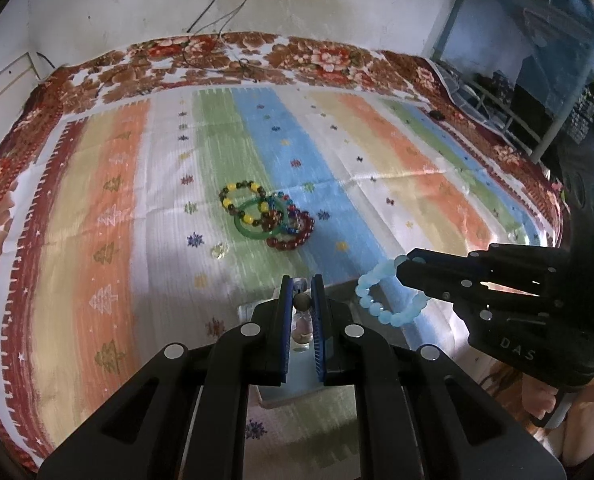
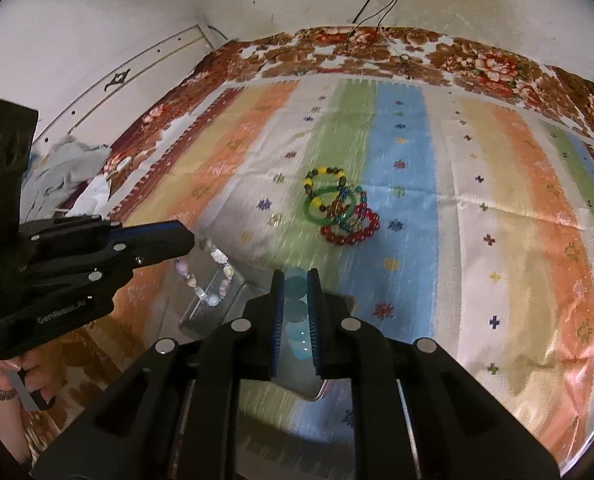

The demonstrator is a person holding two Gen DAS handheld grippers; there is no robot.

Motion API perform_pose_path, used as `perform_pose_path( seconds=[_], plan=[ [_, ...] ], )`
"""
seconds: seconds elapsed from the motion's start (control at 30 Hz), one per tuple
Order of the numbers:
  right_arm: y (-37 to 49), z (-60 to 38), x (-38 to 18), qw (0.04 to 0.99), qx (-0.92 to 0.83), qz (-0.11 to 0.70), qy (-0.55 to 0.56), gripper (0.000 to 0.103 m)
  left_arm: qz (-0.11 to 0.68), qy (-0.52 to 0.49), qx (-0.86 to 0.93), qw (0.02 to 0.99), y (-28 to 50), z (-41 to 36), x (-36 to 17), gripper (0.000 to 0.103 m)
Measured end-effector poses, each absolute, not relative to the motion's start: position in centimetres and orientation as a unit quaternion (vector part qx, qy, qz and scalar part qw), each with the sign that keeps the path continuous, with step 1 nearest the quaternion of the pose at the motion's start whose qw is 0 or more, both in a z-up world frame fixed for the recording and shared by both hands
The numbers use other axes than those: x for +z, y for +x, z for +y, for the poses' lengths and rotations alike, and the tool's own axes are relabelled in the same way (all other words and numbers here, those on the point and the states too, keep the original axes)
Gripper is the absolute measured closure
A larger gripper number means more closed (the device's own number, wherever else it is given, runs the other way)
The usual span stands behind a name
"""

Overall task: Organize jewelry
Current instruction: 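Lower both bracelets into the tin box and open both tools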

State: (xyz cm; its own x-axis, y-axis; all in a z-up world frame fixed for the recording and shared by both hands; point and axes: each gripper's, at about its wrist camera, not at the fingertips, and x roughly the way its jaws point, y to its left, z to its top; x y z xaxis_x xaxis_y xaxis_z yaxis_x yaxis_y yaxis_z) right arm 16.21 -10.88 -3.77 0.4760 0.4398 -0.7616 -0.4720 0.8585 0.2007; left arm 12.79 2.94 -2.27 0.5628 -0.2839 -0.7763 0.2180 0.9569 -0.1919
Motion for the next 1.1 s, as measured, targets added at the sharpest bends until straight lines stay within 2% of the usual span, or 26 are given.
perform_pose_path(
  seconds=[0.5,0.53,0.6,0.63,0.67,1.0,1.1],
  plan=[
    [16.5,-10.2,-5.2,0.848,0.275,0.451,-0.026,0.090,0.475,-0.038,-0.133,0.869,13.8,3.5,-3.8,0.094],
    [16.5,-10.2,-5.3,0.848,0.274,0.452,-0.025,0.089,0.474,-0.038,-0.135,0.870,13.8,3.4,-3.7,0.094],
    [16.6,-10.2,-5.3,0.845,0.278,0.456,-0.024,0.079,0.471,-0.039,-0.137,0.870,13.7,3.3,-3.6,0.094],
    [16.7,-10.3,-5.3,0.847,0.275,0.455,-0.021,0.069,0.471,-0.038,-0.137,0.871,13.8,3.3,-3.5,0.094],
    [16.8,-10.5,-5.2,0.849,0.272,0.453,-0.019,0.067,0.470,-0.039,-0.136,0.871,13.8,3.4,-3.5,0.094],
    [17.9,-11.5,-5.2,0.851,0.259,0.456,-0.010,0.066,0.478,-0.050,-0.110,0.870,15.2,4.8,-3.8,0.088],
    [18.6,-11.7,-5.4,0.853,0.251,0.458,-0.009,0.065,0.485,-0.043,-0.100,0.868,15.9,4.9,-4.1,0.082]
  ],
)
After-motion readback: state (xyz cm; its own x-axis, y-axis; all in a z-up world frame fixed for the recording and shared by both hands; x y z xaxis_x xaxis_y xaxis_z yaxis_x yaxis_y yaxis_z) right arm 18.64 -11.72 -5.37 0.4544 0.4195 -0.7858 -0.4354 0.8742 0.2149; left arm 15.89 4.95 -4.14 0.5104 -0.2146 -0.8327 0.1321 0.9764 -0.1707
